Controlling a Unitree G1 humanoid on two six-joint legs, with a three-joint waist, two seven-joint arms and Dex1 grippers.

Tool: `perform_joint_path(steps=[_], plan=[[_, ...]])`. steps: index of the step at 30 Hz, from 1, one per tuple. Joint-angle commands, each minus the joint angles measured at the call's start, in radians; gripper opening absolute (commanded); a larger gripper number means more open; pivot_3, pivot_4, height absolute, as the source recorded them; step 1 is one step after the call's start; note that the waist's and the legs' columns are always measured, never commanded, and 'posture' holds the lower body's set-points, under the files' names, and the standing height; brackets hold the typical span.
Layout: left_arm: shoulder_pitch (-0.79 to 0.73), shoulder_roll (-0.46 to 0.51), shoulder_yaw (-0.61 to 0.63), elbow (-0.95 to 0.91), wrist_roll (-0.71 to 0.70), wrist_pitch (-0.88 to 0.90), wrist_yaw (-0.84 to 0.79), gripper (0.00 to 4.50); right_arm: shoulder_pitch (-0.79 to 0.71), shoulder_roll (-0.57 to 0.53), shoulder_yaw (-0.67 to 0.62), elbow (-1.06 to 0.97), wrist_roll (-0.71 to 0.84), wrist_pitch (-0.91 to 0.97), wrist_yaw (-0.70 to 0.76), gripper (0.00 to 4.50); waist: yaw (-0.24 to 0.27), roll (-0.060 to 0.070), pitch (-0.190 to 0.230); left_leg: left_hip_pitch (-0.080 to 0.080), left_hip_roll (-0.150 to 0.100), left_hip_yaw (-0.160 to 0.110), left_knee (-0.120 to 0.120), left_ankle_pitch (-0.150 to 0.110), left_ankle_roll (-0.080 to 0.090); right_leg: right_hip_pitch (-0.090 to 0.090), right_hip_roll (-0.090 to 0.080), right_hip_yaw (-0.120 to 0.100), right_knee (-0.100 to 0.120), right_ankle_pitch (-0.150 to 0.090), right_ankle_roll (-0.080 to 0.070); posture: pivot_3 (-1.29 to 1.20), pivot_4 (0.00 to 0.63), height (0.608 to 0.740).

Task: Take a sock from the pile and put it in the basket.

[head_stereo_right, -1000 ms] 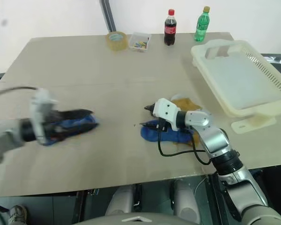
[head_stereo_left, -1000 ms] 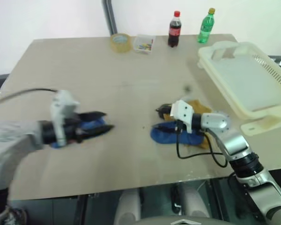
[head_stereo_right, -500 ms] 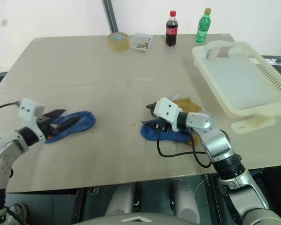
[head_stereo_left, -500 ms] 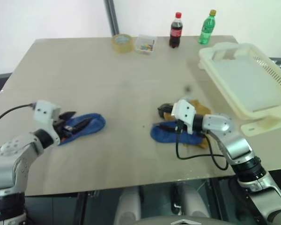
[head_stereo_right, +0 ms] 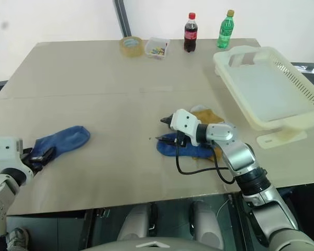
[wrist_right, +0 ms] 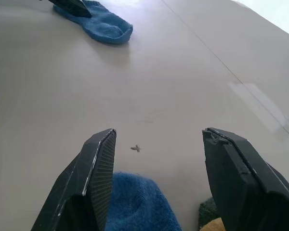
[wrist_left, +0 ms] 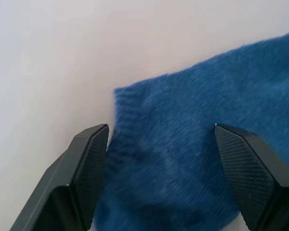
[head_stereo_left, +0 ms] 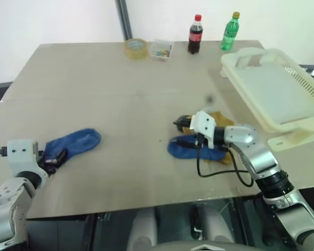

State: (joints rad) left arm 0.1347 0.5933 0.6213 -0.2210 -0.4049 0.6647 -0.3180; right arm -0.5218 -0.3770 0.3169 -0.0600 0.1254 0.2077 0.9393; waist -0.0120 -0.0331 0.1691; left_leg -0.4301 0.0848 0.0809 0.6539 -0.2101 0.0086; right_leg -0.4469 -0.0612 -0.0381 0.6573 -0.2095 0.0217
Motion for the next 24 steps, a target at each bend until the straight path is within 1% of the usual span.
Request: perform_joint_path(steps=[1, 6, 10, 17, 24], plan=[[-0.020, -0.027, 0.068, -0.007, 0.001, -0.095, 0.032, 3.71, -0.026, -0.002, -0.023, -0.030, 0.016, -0.014, 0.003, 2.92, -0.002, 0.000, 0.000, 0.000, 0.000, 0.000, 0.000, 0.000, 0.000, 0.000, 0.000, 0.000, 0.000, 0.000, 0.000, 0.00, 0.150, 0.740], [0.019, -0.076, 0.132, -0.022, 0.004, -0.186, 0.053, 3.71, -0.018, 0.003, -0.019, -0.041, 0.036, -0.023, 0.023, 2.92, -0.004, -0.001, 0.000, 0.000, 0.000, 0.000, 0.000, 0.000, 0.000, 0.000, 0.001, 0.000, -0.001, 0.001, 0.002, 0.00, 0.150, 0.740], [0.050, -0.103, 0.166, -0.026, -0.011, -0.166, 0.087, 3.71, -0.017, 0.013, -0.023, -0.053, 0.083, -0.042, 0.065, 2.92, -0.001, -0.001, -0.001, 0.000, 0.000, 0.000, 0.000, 0.000, 0.000, 0.000, 0.000, 0.000, 0.000, 0.000, 0.000, 0.00, 0.150, 0.740], [0.060, -0.097, 0.138, 0.006, -0.018, -0.127, 0.078, 3.71, -0.045, 0.081, -0.037, -0.039, 0.141, -0.078, 0.071, 2.92, -0.001, -0.004, -0.002, 0.000, 0.000, 0.000, 0.000, 0.000, 0.000, 0.000, 0.000, 0.000, 0.001, 0.000, 0.000, 0.00, 0.150, 0.740], [0.047, -0.091, 0.095, 0.040, -0.020, -0.124, 0.042, 3.71, -0.055, 0.104, -0.054, -0.059, 0.191, -0.030, 0.054, 2.92, -0.001, -0.005, -0.003, 0.000, 0.000, 0.000, 0.000, 0.000, 0.000, 0.000, 0.000, 0.000, 0.000, 0.000, 0.000, 0.00, 0.150, 0.740]])
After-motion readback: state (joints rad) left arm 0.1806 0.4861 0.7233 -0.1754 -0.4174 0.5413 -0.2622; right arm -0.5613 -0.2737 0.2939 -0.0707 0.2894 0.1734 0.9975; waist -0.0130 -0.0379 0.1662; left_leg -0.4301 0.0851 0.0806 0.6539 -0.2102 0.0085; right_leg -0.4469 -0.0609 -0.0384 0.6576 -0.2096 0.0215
